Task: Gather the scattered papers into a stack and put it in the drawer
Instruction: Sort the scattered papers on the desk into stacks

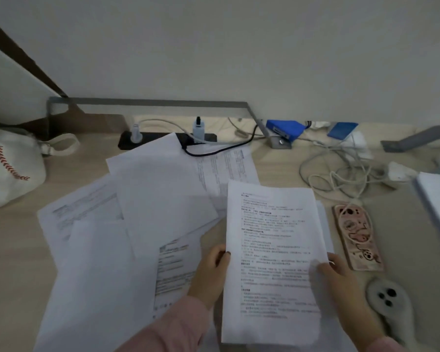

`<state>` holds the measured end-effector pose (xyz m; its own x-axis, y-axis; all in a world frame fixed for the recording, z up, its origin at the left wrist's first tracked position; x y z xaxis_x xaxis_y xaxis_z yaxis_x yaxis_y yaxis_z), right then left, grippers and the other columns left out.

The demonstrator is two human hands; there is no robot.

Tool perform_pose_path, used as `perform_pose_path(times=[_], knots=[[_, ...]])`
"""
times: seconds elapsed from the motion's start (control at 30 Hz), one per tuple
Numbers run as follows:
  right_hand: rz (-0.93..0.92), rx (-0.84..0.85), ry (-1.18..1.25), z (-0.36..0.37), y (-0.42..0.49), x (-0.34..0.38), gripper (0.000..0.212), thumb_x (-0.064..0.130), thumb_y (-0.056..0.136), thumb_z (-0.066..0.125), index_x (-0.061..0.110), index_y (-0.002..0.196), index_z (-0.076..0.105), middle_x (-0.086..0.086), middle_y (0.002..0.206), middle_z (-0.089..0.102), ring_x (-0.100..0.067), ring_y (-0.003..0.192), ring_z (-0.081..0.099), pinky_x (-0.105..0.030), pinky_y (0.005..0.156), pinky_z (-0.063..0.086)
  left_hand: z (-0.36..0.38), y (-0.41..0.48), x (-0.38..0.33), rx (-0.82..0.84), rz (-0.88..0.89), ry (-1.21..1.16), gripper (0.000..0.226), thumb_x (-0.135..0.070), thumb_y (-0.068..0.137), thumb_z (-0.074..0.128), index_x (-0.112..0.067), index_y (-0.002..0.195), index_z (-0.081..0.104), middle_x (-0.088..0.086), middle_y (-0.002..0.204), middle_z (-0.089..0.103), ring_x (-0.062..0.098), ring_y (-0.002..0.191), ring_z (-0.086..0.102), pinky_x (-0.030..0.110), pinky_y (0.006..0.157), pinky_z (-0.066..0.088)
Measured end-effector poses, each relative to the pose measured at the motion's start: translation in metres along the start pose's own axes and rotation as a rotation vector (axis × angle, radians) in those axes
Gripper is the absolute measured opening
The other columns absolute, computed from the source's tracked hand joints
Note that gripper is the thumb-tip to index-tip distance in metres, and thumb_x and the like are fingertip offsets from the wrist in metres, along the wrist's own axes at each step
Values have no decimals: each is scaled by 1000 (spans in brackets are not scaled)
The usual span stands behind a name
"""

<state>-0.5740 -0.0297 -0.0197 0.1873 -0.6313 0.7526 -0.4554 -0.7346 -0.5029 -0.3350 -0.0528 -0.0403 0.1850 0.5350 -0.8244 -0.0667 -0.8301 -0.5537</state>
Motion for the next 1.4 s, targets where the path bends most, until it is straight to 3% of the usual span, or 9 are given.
perform_pose_path(times=[0.23,0.37,0.43,0.57,0.73,0.93,1.03,1.23,1.4], knots=[[60,-43,-68,-31,35,-39,19,1,90,43,16,90,54,-11,89,62,-32,85,57,-40,79,45,50,14,28,45,-101,156,22,-11,91,45,-21,103,61,-2,110,63,7,96,59,22,86,48],[76,-19,-122,-32,41,-48,29,2,89,43,11,115,53,-9,99,63,-26,88,58,-36,76,47,53,14,34,8,-91,243,29,-13,90,48,-21,116,57,-5,120,48,7,106,50,19,90,37],[68,-9,-163,-30,38,-49,34,3,87,44,12,119,52,-7,106,61,-25,93,56,-35,80,44,55,12,34,32,-102,231,31,-14,91,47,-22,121,53,-7,119,46,5,104,50,16,87,37],[-5,-115,-363,-29,29,-38,49,4,83,53,8,131,46,-22,129,46,-37,117,44,-50,101,38,48,9,29,49,-103,151,31,-11,92,45,-27,119,49,-13,111,52,-4,97,49,1,70,35],[-174,-27,-379,12,17,-1,48,1,84,56,6,130,46,-19,129,40,-31,115,45,-45,101,40,-2,0,23,-88,-35,149,31,-12,92,47,-22,121,53,-9,118,54,4,107,50,0,74,36],[-336,228,-413,121,-3,37,43,10,86,58,11,128,49,-11,125,44,-22,110,49,-31,95,40,-109,-18,49,-338,-10,264,26,-17,90,55,-30,111,49,-3,123,48,15,118,45,24,91,37],[-364,310,-446,175,-7,55,49,19,85,62,12,131,46,-10,132,42,-24,117,48,-27,96,37,-170,-36,70,-523,-68,437,37,-24,86,60,-21,121,49,1,129,43,19,122,40,31,97,39],[-248,154,-640,230,13,80,78,37,79,67,7,140,30,-20,142,31,-34,129,34,-37,103,33,-254,-62,116,-676,-360,576,81,-44,71,72,-11,135,36,12,138,34,32,128,33,45,101,37],[-186,74,-751,241,24,76,71,35,77,69,5,131,36,-20,132,40,-37,123,38,-45,100,37,-268,-63,132,-714,-381,554,77,-40,61,81,-5,119,44,17,122,44,34,116,38,44,92,37]])
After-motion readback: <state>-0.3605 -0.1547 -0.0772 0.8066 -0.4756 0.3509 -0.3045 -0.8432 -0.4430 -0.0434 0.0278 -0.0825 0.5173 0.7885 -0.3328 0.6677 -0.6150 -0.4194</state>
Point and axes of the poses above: each hand's wrist, its own y-axis towards the middle knuckle, its own z-axis out of the palm, x = y × z, the point moved 4 cm from there along y, towards the middle knuckle
